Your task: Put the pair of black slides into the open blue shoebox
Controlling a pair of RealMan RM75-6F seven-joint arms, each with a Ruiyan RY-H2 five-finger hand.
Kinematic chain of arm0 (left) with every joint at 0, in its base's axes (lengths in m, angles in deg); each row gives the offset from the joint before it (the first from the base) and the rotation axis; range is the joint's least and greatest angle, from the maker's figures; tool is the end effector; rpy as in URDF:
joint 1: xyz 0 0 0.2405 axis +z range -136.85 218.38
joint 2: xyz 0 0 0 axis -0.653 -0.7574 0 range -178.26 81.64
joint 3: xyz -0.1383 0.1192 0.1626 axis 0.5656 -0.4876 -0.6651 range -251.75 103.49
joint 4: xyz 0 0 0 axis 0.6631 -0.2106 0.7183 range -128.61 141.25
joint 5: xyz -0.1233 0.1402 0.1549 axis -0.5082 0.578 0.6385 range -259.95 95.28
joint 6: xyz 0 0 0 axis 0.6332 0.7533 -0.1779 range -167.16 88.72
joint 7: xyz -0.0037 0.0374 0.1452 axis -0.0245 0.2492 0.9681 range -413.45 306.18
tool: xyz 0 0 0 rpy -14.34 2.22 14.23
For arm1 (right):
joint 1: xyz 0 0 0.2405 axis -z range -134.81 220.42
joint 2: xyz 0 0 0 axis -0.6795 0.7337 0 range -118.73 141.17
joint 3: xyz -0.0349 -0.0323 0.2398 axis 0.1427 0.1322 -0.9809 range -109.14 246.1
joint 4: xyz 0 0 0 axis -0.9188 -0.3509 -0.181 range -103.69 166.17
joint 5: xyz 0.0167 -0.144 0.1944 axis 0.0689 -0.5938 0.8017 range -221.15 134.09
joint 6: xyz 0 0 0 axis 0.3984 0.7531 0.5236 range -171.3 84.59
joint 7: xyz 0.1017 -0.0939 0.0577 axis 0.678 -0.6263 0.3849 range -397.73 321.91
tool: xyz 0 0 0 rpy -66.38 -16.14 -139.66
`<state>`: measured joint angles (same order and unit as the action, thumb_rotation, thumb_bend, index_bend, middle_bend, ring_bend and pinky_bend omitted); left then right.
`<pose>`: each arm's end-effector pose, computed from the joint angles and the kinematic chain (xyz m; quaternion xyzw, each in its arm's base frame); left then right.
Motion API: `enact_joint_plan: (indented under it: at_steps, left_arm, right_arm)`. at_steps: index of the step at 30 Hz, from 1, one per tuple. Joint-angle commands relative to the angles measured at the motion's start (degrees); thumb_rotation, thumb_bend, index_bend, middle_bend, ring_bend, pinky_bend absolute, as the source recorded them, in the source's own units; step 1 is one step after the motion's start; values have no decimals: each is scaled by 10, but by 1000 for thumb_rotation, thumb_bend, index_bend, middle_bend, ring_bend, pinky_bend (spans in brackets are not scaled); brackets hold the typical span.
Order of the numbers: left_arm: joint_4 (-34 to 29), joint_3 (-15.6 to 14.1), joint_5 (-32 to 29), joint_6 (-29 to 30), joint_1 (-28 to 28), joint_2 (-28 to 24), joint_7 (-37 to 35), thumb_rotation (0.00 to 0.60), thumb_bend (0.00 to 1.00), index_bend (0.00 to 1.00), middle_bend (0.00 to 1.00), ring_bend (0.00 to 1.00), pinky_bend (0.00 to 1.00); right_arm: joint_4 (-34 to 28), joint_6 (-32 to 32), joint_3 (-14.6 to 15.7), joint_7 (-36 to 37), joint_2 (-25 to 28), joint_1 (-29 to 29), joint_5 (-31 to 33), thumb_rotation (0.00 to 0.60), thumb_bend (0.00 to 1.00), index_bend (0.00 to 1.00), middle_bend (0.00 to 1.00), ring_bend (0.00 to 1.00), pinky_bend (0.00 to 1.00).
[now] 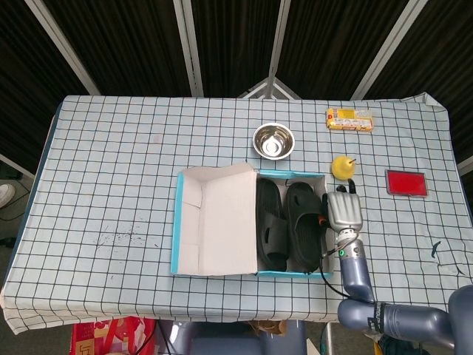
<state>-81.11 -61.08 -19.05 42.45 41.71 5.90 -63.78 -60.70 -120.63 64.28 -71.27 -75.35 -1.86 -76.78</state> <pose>-0.3963 0.1815 0.2473 -0.4066 -0.4137 -0.3410 0.7397 -0.1948 -0.3337 -0.0105 0.6208 -0.4406 0.2636 0.5924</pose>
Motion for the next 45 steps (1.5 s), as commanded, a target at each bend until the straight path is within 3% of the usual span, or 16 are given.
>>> enact_joint_plan:
  at_steps: [1, 4, 6, 11, 13, 18, 30, 40, 43, 45]
  left_arm:
    - [1, 0, 0, 0, 0, 0, -1, 600, 813, 171, 45, 0, 49]
    - [1, 1, -1, 0, 1, 0, -2, 600, 814, 171, 45, 0, 49]
    - [1, 1, -1, -1, 0, -1, -3, 600, 814, 171, 45, 0, 49]
    - [3, 0, 0, -2, 0, 0, -6, 600, 813, 171, 45, 0, 49]
    - [3, 1, 1, -2, 0, 0, -6, 600, 813, 171, 45, 0, 49]
    - [2, 0, 2, -3, 0, -1, -6, 600, 813, 171, 45, 0, 49]
    - [1, -1, 4, -2, 0, -1, -6, 600, 814, 171, 45, 0, 49]
    - [2, -2, 2, -6, -1, -1, -4, 600, 813, 171, 45, 0, 49]
    - [2, -1, 1, -7, -1, -1, -5, 600, 813, 172, 45, 0, 49]
    - [0, -1, 1, -7, -1, -2, -6, 600, 813, 172, 45, 0, 49]
  right_arm:
    - [3, -11, -5, -23, -15, 6, -11, 600, 585, 674, 577, 239, 0]
    - [-9, -2, -13, -26, -15, 11, -9, 600, 585, 644, 575, 239, 0]
    - [-20, 7, -18, -28, -8, 13, -10, 600, 574, 527, 533, 224, 0]
    - [-63, 26, -33, -40, 25, 16, -2, 600, 382, 289, 345, 167, 0]
    - [-82, 31, -45, -37, 36, 17, 5, 600, 358, 234, 291, 152, 0]
    - [-109, 31, -60, -41, 54, 18, 14, 600, 324, 160, 185, 119, 0]
    - [-137, 55, -93, -40, 91, 20, 64, 600, 223, 24, 86, 74, 0]
    - [-225, 83, -105, -66, 190, 15, 129, 600, 205, 4, 78, 72, 0]
    - [-277, 71, -113, -74, 233, 13, 146, 600, 209, 115, 126, 170, 23]
    - [-304, 47, -123, -56, 242, 19, 130, 600, 289, 242, 227, 300, 159]
